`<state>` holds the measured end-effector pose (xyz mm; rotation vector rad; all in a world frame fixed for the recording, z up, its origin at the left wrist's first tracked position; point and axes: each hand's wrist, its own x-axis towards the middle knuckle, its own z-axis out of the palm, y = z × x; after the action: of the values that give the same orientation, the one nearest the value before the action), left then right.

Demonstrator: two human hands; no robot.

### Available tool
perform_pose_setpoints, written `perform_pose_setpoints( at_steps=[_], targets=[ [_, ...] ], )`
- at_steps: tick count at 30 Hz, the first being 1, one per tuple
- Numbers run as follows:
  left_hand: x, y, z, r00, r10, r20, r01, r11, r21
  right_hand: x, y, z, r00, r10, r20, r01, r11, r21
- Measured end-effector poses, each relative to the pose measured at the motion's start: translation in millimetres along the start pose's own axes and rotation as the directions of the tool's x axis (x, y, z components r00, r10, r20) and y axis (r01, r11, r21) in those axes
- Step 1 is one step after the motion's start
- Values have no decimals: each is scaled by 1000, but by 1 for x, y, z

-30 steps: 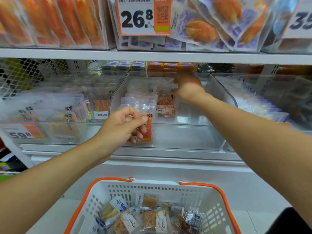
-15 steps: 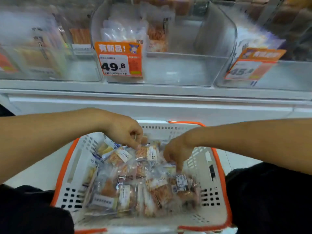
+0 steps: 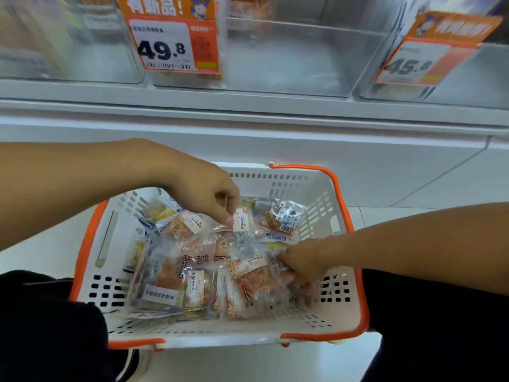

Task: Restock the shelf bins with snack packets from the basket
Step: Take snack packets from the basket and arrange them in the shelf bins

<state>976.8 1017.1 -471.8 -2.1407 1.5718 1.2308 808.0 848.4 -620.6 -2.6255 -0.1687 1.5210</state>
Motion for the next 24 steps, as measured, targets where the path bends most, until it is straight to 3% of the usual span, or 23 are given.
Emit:
perform_pose_setpoints(
  at_steps=[4,7,9,12,14,16,18,21,24],
  targets=[
    [-2,-8,-3,999,-39,-16,38,998,-44,4,21,-41,998,41,-52,-25,961,274],
    [-6,-11,-6,995,-86,-43,84,995,-45,-13,43,-88,995,42,-85,23,761,648],
    [-8,-13,-10,985,-128,-114,121,991,-63,-35,48,-115,992,30,-123,72,665,744],
    [-15,-14,-18,965,-124,-230,43,944,-327,-75,44,-151,978,-23,-205,184,547,816],
    [-21,-10,-26,942,-115,-314,-106,788,-607,-100,37,-173,952,-73,-298,297,467,833],
    [-30,-8,-39,902,-131,-411,-255,606,-754,-118,30,-191,910,-87,-406,404,413,816],
    [-44,-9,-51,864,-158,-478,-351,491,-797,-129,22,-208,858,-66,-509,498,348,794],
    [-68,-18,-61,825,-183,-535,-449,363,-816,-141,21,-226,838,-150,-525,546,215,810],
    [-83,-30,-63,780,-210,-589,-552,211,-807,-154,25,-236,814,-309,-491,568,254,783]
  ],
)
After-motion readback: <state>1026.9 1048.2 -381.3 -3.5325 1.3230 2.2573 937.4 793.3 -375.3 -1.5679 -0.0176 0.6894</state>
